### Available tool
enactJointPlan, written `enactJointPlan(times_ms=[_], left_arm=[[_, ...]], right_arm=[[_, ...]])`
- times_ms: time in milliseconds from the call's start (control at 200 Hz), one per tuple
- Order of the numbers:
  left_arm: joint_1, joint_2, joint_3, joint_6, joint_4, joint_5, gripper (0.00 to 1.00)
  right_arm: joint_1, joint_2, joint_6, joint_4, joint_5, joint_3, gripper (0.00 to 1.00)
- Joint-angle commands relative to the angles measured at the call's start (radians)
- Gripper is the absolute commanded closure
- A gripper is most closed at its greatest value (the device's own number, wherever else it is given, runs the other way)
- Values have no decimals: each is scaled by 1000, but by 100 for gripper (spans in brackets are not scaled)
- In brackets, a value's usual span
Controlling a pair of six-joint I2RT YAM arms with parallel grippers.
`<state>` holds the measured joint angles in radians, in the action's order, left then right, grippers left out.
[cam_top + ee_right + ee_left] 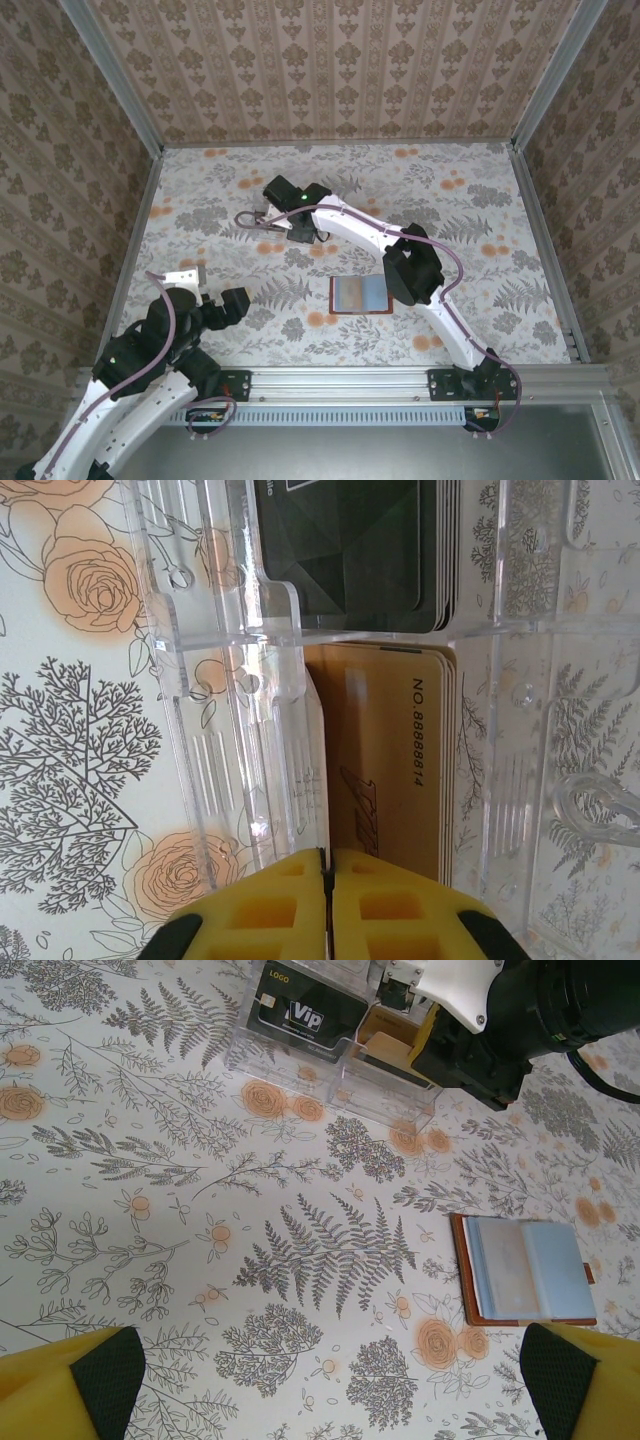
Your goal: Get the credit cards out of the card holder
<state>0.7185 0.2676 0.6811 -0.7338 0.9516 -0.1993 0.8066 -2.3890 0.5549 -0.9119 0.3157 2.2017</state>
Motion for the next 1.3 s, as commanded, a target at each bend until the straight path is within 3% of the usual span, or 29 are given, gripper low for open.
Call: enactJointPlan(times_ms=[0,35,95,190,470,1035,1295], left_arm=[[-4,5,19,-9,8,-15,0],[-4,5,21,-10,8,-13,0],[-4,5,20,-9,10,-14,0],[-5,4,20,-8,6,-11,0],[-5,2,18,-6,4,-10,0],[-5,2,15,-7,3,-9,0],[-5,2,13,-5,-1,-4,0]], right_arm=[[-5,-16,7,14,8,-9,96],[-7,-18,7,16,14,-11,93],[-7,-17,7,30,29,-19,74],[-8,-15,13,61,75,-31,67],[-21,23,12,153,135,-68,65],[-25,122,-18,218,119,-144,67],[-28,91,-4,231,142,-154,66]])
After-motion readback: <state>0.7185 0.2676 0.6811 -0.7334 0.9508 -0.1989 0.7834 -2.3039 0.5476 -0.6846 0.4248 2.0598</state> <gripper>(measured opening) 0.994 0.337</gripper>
